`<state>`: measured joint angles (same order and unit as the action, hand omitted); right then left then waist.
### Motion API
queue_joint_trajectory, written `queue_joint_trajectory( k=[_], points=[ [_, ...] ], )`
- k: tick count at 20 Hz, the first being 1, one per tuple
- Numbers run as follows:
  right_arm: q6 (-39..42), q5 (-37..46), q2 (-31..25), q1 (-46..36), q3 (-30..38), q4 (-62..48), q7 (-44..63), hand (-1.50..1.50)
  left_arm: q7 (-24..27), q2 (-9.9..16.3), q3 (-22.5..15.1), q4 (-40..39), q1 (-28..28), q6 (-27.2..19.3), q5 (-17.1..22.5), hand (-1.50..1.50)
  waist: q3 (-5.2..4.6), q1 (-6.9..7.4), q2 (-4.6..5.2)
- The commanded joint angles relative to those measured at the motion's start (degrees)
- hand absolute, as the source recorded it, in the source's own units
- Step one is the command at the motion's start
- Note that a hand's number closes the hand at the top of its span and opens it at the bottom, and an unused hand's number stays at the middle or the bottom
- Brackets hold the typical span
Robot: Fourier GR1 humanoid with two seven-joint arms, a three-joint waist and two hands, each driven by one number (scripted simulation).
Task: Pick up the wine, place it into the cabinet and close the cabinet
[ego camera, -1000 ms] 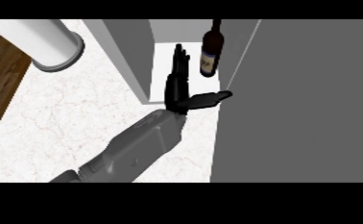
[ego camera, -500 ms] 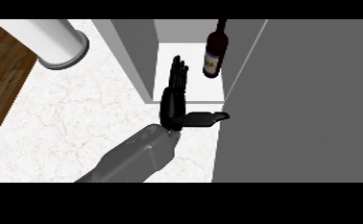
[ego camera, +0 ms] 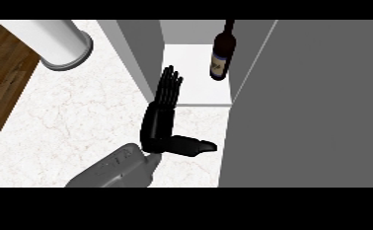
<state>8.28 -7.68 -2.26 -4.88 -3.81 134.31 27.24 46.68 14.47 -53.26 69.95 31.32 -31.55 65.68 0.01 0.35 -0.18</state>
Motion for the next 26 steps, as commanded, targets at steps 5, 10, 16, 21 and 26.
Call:
queue_joint_trajectory(
  k=[5,10,16,21,26],
  points=[
    [5.25,-7.32,-4.53,0.7,1.07,3.29,3.76,1.5,-3.49,12.04,0.15,14.57,-9.25,4.45,-5.15,-1.5,0.0,-0.07,0.04],
    [9.88,-9.57,-7.57,1.44,-0.97,6.28,4.39,1.5,-4.47,21.71,1.79,26.28,-15.02,8.68,-5.17,1.5,-0.02,0.19,-0.08],
    [13.21,-12.63,-6.08,9.85,-8.43,9.88,4.29,1.5,-3.26,28.68,4.77,34.34,-23.41,10.96,-5.39,1.5,0.0,-0.09,-0.18],
    [9.48,-7.28,-1.84,7.93,-19.29,11.82,7.57,1.5,-1.07,34.35,6.92,36.59,-31.7,14.46,-5.07,1.5,-0.08,0.45,-0.33],
    [5.77,-2.62,2.0,2.22,-31.69,9.4,13.3,1.5,-0.76,40.57,14.54,39.28,-35.47,19.41,-1.42,-1.5,-0.14,0.64,-0.32]
  ],
)
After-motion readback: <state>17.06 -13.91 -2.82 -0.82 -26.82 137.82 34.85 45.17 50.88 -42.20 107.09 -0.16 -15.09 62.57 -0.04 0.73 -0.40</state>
